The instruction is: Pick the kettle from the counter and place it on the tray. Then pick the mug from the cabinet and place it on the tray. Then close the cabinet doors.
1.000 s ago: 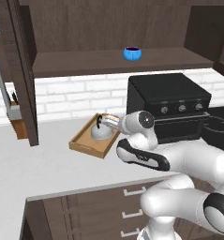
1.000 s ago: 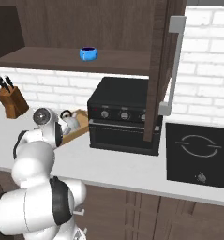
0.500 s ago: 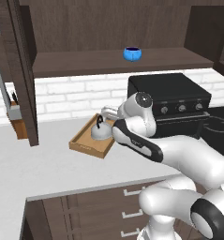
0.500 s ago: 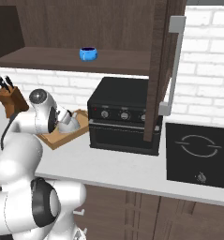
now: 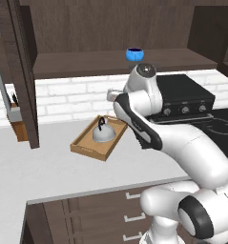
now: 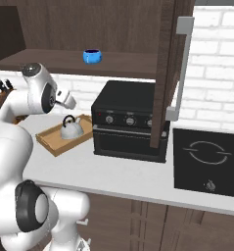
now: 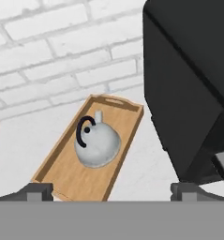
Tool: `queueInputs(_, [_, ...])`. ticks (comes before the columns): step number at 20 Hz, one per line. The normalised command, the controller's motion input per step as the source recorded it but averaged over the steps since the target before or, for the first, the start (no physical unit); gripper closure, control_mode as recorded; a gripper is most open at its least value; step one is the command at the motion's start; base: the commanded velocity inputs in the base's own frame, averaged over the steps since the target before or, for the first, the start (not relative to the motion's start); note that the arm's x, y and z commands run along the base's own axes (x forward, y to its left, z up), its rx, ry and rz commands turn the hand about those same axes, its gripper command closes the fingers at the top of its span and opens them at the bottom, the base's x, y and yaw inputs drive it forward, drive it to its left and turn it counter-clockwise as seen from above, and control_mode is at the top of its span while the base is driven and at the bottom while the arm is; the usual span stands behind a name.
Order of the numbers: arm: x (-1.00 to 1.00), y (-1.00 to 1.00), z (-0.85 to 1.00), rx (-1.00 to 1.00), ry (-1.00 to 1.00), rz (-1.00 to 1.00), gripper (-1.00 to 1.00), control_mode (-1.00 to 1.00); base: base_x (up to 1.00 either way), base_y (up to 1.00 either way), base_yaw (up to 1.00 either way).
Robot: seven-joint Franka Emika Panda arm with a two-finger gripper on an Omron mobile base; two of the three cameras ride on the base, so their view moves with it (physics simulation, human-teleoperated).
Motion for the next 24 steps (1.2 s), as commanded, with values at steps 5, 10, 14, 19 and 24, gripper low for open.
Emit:
queueInputs(5, [0.0, -0.22, 0.51, -0.13, 0.0, 0.0, -1.0, -1.0, 0.0, 0.0, 0.0])
queueInputs(10, [0.01, -0.21, 0.09, -0.03, -0.15, 0.0, -1.0, -1.0, 0.0, 0.0, 0.0])
queueInputs(14, [0.01, -0.2, 0.08, -0.01, -0.19, 0.0, -1.0, -1.0, 0.0, 0.0, 0.0])
queueInputs(19, [0.0, -0.23, 0.56, -0.07, 0.0, 0.0, -1.0, -1.0, 0.0, 0.0, 0.0])
queueInputs(24, [0.07, -0.17, 0.34, -0.07, 0.0, 0.0, -1.0, -1.0, 0.0, 0.0, 0.0])
